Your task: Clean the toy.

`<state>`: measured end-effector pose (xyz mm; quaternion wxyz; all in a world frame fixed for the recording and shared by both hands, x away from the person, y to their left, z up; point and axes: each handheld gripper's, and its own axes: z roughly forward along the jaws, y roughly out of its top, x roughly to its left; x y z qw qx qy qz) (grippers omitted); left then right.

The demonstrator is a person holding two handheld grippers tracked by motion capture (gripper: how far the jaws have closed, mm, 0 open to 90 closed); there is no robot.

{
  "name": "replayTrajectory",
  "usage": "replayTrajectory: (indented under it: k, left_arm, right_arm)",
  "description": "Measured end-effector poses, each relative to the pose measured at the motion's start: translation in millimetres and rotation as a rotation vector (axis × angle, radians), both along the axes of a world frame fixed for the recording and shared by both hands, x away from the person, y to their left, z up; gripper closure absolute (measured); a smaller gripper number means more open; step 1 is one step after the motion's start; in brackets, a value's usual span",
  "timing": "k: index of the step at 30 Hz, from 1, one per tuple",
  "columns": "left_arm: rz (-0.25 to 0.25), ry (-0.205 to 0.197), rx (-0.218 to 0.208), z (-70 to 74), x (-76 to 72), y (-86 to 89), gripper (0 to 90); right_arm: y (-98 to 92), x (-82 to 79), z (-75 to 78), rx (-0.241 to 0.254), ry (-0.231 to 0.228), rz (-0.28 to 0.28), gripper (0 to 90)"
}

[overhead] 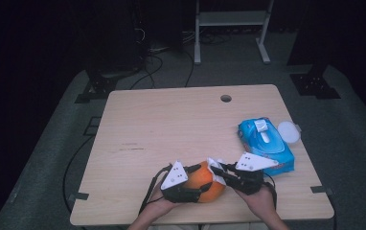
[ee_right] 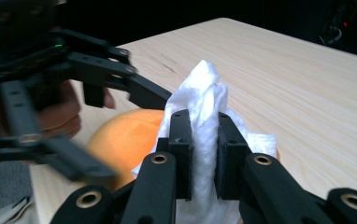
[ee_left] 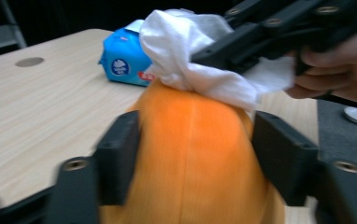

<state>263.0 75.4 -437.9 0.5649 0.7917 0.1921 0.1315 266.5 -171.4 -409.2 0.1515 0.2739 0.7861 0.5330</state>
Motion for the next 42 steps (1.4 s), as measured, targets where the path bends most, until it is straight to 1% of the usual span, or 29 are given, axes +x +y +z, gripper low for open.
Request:
replayTrajectory:
  k: [2, 4, 6, 7, 9, 10, 11, 12, 13, 14, 16, 17, 18, 19, 20, 22, 23, 26, 28, 29, 30, 31, 32, 34, 36, 38, 40, 41, 42]
  left_arm:
    - [-0.006, 0.015, 0.006, -2.9, 1.5, 2.4, 21.9]
    - [-0.003, 0.015, 0.003, -3.9, 1.9, 3.3, 24.1]
    - [0.003, 0.008, 0.022, -3.8, 1.3, 1.5, 28.9]
    - [0.004, 0.004, 0.024, -4.0, 0.3, -0.1, 30.4]
    - [-0.006, -0.018, 0.036, -4.3, -2.6, -5.0, 31.1]
    - [-0.004, -0.030, 0.047, -3.6, -4.8, -7.6, 31.0]
    - [-0.002, -0.034, 0.054, -3.1, -5.0, -7.8, 30.8]
    - [-0.004, -0.031, 0.049, -2.9, -4.2, -6.7, 30.0]
    - [-0.003, -0.021, 0.034, -3.1, -3.0, -4.8, 28.9]
    - [0.002, -0.014, 0.024, -3.1, -1.5, -2.5, 27.4]
    - [0.022, 0.000, 0.010, -3.0, 1.0, 1.4, 22.9]
    - [0.032, 0.005, 0.015, -3.2, 1.8, 2.9, 20.9]
    - [0.031, 0.016, 0.016, -4.6, 3.0, 4.3, 20.6]
    - [0.027, 0.024, 0.004, -6.2, 3.5, 4.3, 22.2]
    - [0.026, 0.025, 0.011, -6.7, 3.4, 3.9, 25.2]
    - [0.024, 0.009, 0.038, -6.8, 1.7, 0.5, 30.3]
    - [0.026, 0.004, 0.038, -6.8, 0.9, -0.4, 31.6]
    - [0.025, -0.009, 0.053, -5.5, -1.7, -1.7, 34.3]
    - [0.022, -0.006, 0.042, -6.0, -1.7, -1.2, 34.4]
    - [0.020, -0.005, 0.042, -6.0, -1.7, -0.8, 34.4]
    - [0.022, -0.004, 0.040, -6.2, -1.8, -0.4, 33.8]
    - [0.024, -0.001, 0.033, -6.6, -1.7, 0.0, 33.3]
    - [0.021, -0.001, 0.027, -7.4, -1.0, 0.4, 32.7]
    - [0.023, 0.004, 0.025, -8.4, 0.7, 0.2, 30.2]
    - [0.031, 0.007, 0.027, -9.8, 1.7, -0.6, 27.3]
    - [0.042, 0.009, 0.015, -11.6, 1.4, -1.8, 27.3]
    - [0.050, 0.008, 0.013, -11.9, 0.8, -3.1, 27.5]
    - [0.050, 0.004, 0.015, -11.8, 0.4, -3.6, 28.2]
    - [0.048, 0.003, 0.020, -11.5, -0.2, -3.5, 30.0]
  right_arm:
    - [-5.2, 3.8, -1.8, 0.008, 0.014, -0.021, 78.8]
    - [-7.1, 6.4, -2.4, 0.015, 0.019, -0.030, 78.8]
    - [-3.4, 3.7, -0.5, 0.012, 0.017, -0.039, 78.8]
    - [0.3, 0.2, 1.8, 0.007, 0.004, -0.033, 78.7]
    - [9.2, -7.0, 5.9, 0.004, -0.013, 0.013, 78.8]
    - [14.2, -10.1, 6.7, -0.009, -0.025, 0.034, 78.8]
    - [19.0, -12.0, 6.2, -0.041, -0.045, 0.042, 78.8]
    - [19.6, -11.4, 5.1, -0.050, -0.047, 0.040, 78.8]
    - [17.2, -8.2, 3.6, -0.038, -0.032, 0.039, 78.8]
    - [12.9, -4.1, 2.1, -0.021, -0.013, 0.031, 78.9]
    - [4.2, 3.2, -0.8, -0.013, -0.004, -0.005, 78.8]
    - [0.0, 6.1, -1.6, -0.001, -0.001, -0.022, 78.8]
    - [-3.4, 7.8, -1.7, 0.002, -0.004, -0.038, 78.8]
    - [-6.4, 8.7, -1.1, 0.004, -0.002, -0.046, 78.8]
    - [-6.5, 8.2, -0.7, 0.010, 0.002, -0.050, 78.8]
    - [-1.9, 4.2, 0.3, 0.001, -0.007, -0.050, 78.8]
    - [2.8, 0.1, 1.7, -0.012, -0.020, -0.036, 78.8]
    - [8.1, -4.7, 4.2, -0.017, -0.035, 0.009, 78.8]
    - [7.1, -4.2, 4.6, -0.034, -0.041, 0.002, 78.8]
    - [4.1, -1.9, 4.5, -0.031, -0.037, -0.006, 78.8]
    - [0.8, 0.4, 3.9, -0.032, -0.032, -0.024, 78.8]
    - [-2.8, 3.4, 2.4, -0.043, -0.039, -0.042, 78.8]
    - [-6.8, 6.5, 0.5, -0.043, -0.036, -0.056, 78.8]
    - [-10.9, 8.7, -1.1, -0.021, -0.011, -0.072, 78.8]
    - [-7.3, 5.8, -0.1, -0.035, -0.030, -0.076, 78.8]
    - [0.0, -0.1, 2.2, -0.044, -0.040, -0.057, 78.8]
    - [7.6, -5.5, 3.8, -0.034, -0.044, -0.014, 78.7]
    - [12.2, -9.1, 4.9, -0.049, -0.050, 0.006, 78.7]
    - [14.7, -10.9, 5.6, -0.070, -0.068, 0.010, 78.7]
